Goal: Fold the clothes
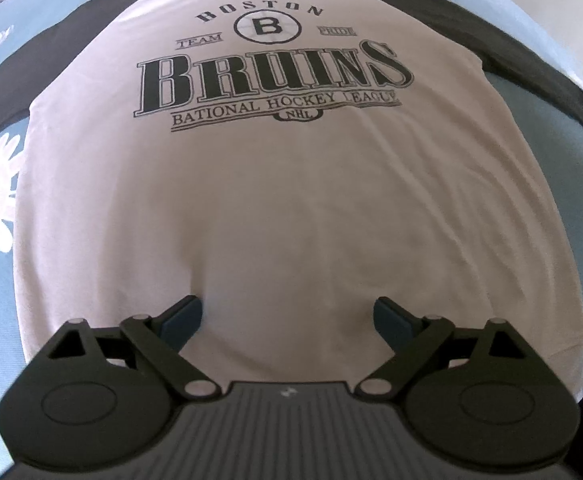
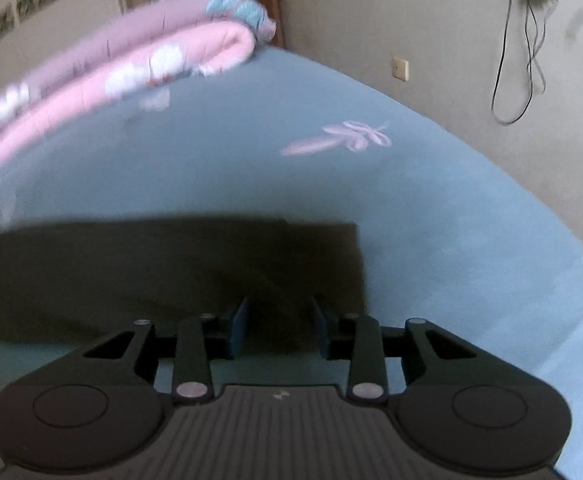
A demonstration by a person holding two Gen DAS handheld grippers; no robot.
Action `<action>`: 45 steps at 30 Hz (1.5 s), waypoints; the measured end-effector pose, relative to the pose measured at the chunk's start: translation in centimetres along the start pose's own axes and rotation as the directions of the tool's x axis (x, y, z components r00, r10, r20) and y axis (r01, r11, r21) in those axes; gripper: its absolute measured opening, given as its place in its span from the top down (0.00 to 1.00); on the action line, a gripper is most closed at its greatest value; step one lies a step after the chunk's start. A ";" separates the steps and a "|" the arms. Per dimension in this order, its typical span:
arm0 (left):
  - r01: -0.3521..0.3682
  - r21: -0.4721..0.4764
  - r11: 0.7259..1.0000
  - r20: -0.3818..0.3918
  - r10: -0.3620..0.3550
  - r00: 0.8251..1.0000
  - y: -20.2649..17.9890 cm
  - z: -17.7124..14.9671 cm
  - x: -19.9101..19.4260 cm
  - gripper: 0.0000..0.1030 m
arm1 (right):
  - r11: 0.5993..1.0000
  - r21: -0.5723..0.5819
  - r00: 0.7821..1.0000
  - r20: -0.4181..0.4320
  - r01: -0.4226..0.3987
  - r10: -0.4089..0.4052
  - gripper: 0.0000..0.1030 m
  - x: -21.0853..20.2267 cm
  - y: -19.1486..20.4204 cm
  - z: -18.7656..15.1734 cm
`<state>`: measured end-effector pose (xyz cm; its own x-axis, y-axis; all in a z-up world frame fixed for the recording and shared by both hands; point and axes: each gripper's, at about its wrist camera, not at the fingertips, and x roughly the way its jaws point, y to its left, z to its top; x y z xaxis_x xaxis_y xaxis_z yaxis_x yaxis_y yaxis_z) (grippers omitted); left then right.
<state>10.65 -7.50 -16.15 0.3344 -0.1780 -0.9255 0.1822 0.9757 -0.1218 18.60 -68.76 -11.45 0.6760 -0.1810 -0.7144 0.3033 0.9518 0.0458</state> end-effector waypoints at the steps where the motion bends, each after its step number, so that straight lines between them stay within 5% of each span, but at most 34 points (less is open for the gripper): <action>1: 0.002 0.000 1.000 0.001 -0.002 1.000 0.0 0.0 0.0 0.10 | 1.000 -0.010 1.000 -0.004 0.014 -0.014 0.62 -0.4 0.1 0.0; 8: -0.002 0.003 1.000 0.005 0.002 1.000 -0.3 0.0 0.0 0.09 | 0.997 0.018 0.992 0.100 -0.073 0.070 0.58 -1.8 3.2 2.8; 15: 0.006 0.004 1.000 0.003 -0.006 1.000 -0.2 0.2 0.1 0.08 | 0.995 0.035 0.996 -0.021 -0.088 0.089 0.58 5.6 6.7 4.7; 19: 0.017 0.000 1.000 0.008 -0.017 1.000 -0.1 0.1 0.1 0.06 | 0.995 0.092 0.999 0.008 -0.033 0.032 0.58 6.0 5.8 5.2; 23: 0.022 -0.011 1.000 0.011 -0.022 1.000 0.0 0.1 0.1 0.06 | 0.985 0.159 0.996 0.062 -0.073 0.064 0.57 3.2 5.4 5.5; 28: 0.022 -0.015 1.000 0.016 -0.022 1.000 0.0 0.0 0.1 0.06 | 0.979 0.106 0.983 0.067 -0.175 0.169 0.54 0.1 6.9 3.4; 37: 0.031 -0.018 0.999 0.014 -0.030 0.999 0.1 0.1 0.1 0.06 | 0.995 -0.004 0.994 -0.034 -0.100 0.100 0.53 0.1 7.8 -1.1; 41: 0.031 -0.011 0.999 0.017 -0.030 0.999 0.1 0.0 0.1 0.06 | 0.992 -0.082 0.993 -0.073 -0.099 0.093 0.51 -0.7 8.9 0.2; 45: 0.028 -0.013 1.000 0.015 -0.027 1.000 0.0 0.1 0.1 0.06 | 0.974 0.071 0.977 0.032 -0.213 0.211 0.51 -0.8 7.5 4.0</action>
<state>10.81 -7.49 -16.21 0.3427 -0.2066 -0.9164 0.1797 0.9719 -0.1519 22.99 -62.43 -7.71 0.7457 0.0163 -0.6661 0.1995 0.9484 0.2465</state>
